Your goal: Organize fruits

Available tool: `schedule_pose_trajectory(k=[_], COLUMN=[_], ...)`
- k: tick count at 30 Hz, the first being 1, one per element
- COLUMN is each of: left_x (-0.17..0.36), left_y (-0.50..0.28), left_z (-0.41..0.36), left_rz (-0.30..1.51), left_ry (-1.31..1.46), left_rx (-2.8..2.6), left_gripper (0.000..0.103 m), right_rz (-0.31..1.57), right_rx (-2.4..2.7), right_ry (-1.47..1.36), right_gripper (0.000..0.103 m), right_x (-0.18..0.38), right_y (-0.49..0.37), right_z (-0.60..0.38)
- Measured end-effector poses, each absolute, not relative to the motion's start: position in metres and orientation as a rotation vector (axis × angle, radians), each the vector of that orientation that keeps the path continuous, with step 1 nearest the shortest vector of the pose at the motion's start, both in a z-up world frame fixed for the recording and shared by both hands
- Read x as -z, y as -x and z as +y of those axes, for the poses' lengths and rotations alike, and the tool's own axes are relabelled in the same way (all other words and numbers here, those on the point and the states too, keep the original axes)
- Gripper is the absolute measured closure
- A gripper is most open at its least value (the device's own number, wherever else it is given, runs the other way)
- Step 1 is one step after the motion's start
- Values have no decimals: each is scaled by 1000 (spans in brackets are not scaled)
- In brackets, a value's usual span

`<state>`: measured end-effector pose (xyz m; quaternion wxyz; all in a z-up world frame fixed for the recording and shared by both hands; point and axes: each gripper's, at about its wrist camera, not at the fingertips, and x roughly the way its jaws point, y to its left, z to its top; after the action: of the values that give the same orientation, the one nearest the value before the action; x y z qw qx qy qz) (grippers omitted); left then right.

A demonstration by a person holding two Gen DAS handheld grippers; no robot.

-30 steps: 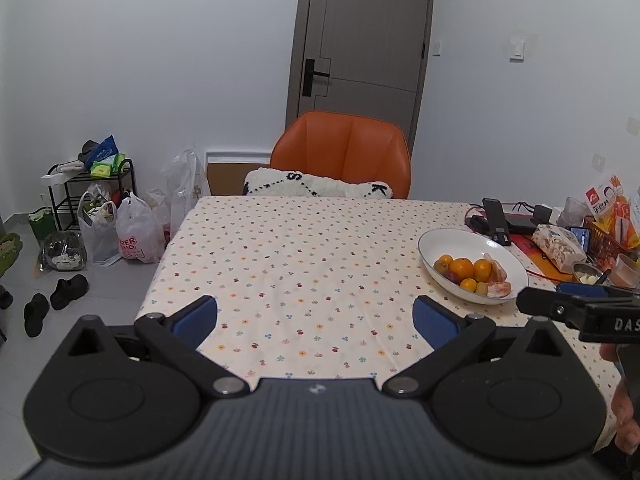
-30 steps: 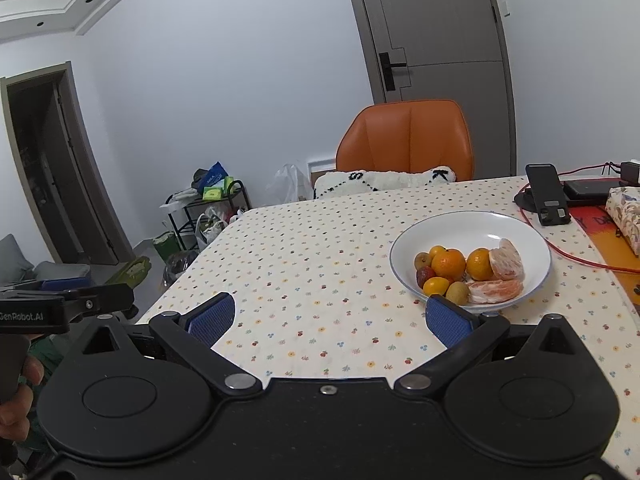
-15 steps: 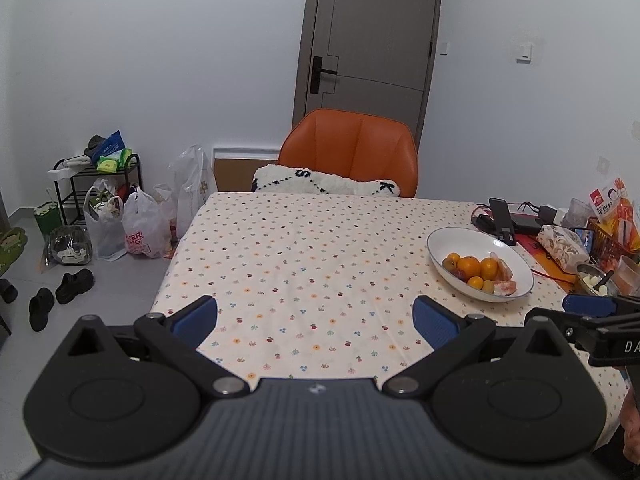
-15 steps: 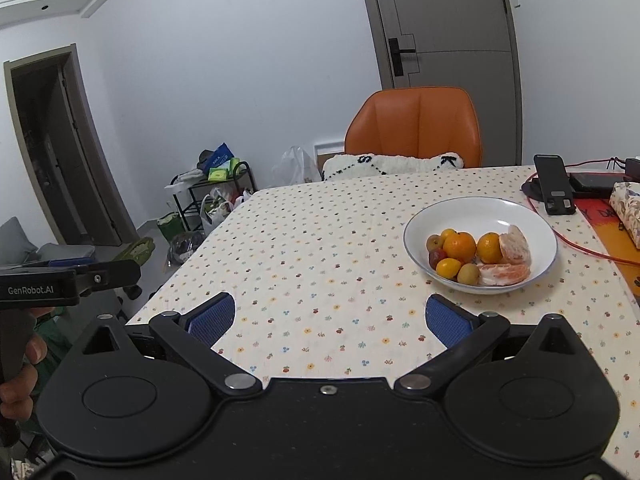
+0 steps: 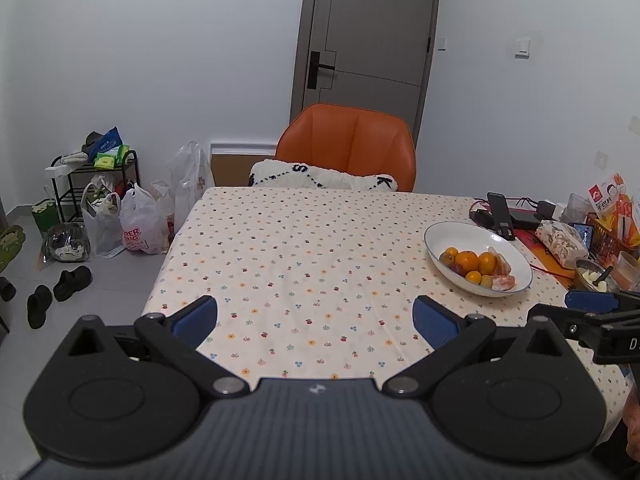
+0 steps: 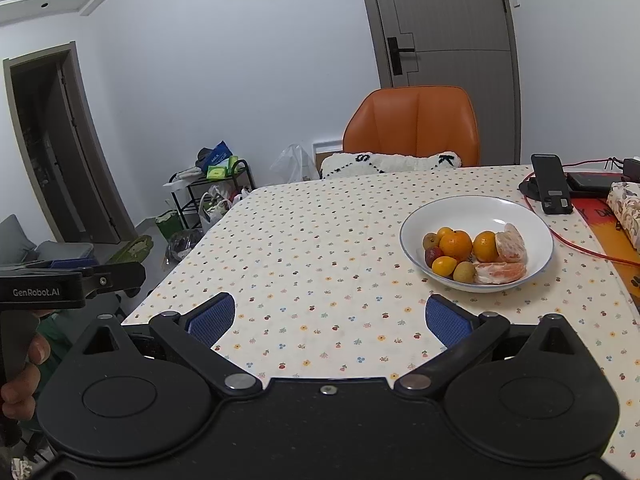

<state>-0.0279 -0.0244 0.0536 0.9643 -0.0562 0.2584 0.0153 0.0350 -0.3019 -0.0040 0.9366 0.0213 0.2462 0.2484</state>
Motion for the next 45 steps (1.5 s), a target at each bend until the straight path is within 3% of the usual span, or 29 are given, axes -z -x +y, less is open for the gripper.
schedule_pose_trajectory(k=[45], left_x=[-45], left_y=[23], left_z=[-34], left_rz=[545], left_ry=[111], left_rx=[-25], left_gripper=[0], right_rz=[490], right_rx=[-480], right_ry=[-72], right_gripper=[0], right_x=[5], right_y=[-40], right_z=[-320])
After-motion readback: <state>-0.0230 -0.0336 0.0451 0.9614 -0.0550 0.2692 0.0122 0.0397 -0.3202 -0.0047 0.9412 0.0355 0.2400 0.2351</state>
